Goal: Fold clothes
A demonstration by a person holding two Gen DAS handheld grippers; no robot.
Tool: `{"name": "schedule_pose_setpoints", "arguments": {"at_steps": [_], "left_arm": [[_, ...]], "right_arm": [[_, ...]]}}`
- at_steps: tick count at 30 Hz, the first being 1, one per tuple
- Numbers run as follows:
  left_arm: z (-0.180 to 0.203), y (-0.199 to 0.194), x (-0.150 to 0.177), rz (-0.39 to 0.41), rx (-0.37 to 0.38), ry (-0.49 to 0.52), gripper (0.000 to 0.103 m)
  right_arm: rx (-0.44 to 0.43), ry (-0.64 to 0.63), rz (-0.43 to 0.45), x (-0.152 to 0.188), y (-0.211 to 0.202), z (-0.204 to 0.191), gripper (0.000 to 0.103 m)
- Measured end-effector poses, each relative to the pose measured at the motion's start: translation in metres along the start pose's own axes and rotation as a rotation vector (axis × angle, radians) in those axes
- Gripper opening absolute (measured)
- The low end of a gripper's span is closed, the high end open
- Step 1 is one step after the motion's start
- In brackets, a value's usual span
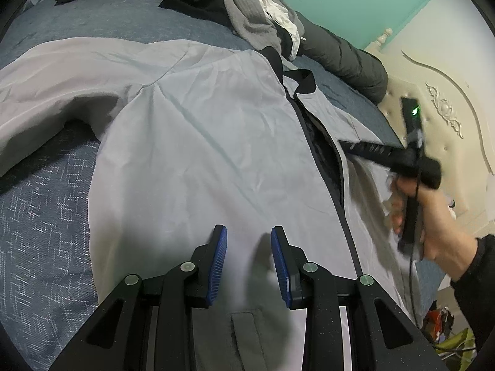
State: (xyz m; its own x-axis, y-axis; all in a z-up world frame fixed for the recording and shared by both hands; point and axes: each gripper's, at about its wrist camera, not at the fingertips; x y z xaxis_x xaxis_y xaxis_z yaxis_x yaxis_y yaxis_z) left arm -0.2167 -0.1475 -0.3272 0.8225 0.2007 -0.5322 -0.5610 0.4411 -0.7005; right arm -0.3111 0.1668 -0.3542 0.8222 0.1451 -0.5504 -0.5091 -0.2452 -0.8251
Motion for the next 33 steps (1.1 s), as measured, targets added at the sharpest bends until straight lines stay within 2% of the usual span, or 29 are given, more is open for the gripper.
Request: {"name": "schedule_pose_setpoints", "arguments": {"at_steps": [8, 10, 12, 16, 18, 24, 25, 26, 31, 33], "left_arm": [[-0.002, 0.001, -0.002, -0.002, -0.004, -0.002, 0.033], [-0.002, 0.001, -0.002, -0.001, -0.002, -0.001, 0.033], [-0.003, 0.0, -0.002, 0.002, -0.005, -0.002, 0.033], [-0.005, -0.003, -0.002, 0.003, -0.006, -0.005, 0.033], [-0.005, -0.003, -0.002, 0.003, -0.007, -0.005, 0.033], [-0.008, -0.002, -0.003, -0.001, -0.01, -0.009, 0.033], [-0.008, -0.002, -0.003, -0.001, -0.01, -0.009, 0.033], [-0.008, -0.002, -0.003, -0.002, -0.01, -0.009, 0.033], [-0.008, -0.002, -0.003, -0.003, -0.01, -0.004, 0.033], [-0.008, -0.001, -0.003, -0.004, -0.013, -0.002, 0.033]], "right_arm": [[-0.036, -0.038, 0.008, -0.001, 0.011, -0.024, 0.015], [-0.117, 0.026, 0.057, -0.007, 0.0, -0.017, 0.015], [-0.163, 0.059, 0.093, -0.014, -0.007, -0.016, 0.015], [-0.23, 0.024, 0.07, -0.023, -0.002, -0.035, 0.025], [-0.247, -0.005, 0.05, -0.027, 0.005, -0.046, 0.026], [-0.244, -0.005, -0.003, -0.028, 0.029, -0.055, 0.023], [-0.239, 0.002, -0.004, -0.028, 0.029, -0.054, 0.01], [-0.226, 0.002, 0.001, -0.027, 0.027, -0.054, 0.005], [-0.175, 0.018, 0.075, -0.027, 0.007, -0.039, 0.003], [-0.157, 0.018, 0.059, -0.027, 0.012, -0.038, 0.003]]}}
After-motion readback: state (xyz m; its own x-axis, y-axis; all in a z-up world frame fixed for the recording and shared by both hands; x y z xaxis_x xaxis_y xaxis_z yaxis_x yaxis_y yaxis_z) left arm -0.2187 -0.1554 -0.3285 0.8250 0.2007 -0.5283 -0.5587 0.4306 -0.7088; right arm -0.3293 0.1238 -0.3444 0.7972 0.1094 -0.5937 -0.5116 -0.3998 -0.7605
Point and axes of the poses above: each gripper's, at about its wrist camera, not at the fingertips, and y roughly the way its jaws point, z to its right, x to its underside, and after that the axes turned 4 degrees about z, right-handed
